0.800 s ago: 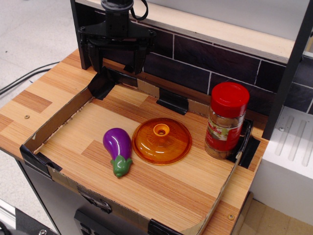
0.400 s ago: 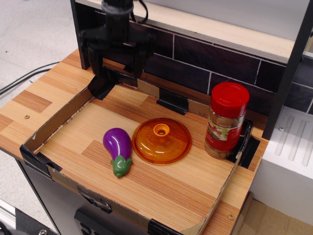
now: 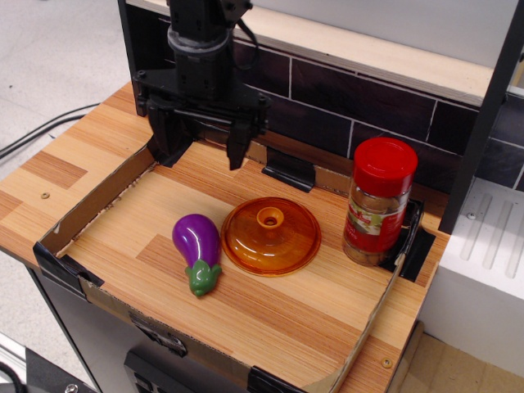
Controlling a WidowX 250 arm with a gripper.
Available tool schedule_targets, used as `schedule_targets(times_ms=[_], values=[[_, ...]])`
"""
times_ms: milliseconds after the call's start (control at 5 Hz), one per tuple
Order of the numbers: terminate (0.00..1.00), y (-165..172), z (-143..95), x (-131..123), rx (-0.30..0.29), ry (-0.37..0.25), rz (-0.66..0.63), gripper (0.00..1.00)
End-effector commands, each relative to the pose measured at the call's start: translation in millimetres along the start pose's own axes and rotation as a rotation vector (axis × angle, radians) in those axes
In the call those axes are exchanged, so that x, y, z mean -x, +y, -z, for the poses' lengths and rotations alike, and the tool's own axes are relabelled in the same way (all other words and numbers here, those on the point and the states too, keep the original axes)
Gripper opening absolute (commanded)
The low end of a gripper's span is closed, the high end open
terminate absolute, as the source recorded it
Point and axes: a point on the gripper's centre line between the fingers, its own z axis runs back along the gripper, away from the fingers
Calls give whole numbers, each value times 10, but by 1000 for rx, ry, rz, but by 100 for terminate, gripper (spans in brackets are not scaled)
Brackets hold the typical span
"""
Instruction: Topple basil bottle
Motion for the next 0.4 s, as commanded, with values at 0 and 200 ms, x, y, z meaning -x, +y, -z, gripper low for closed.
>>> schedule_targets(times_ms=[0,200], values=[[0,-193,-385,145,61,-5,284,100],[0,-386,-312,152,108,15,418,100]])
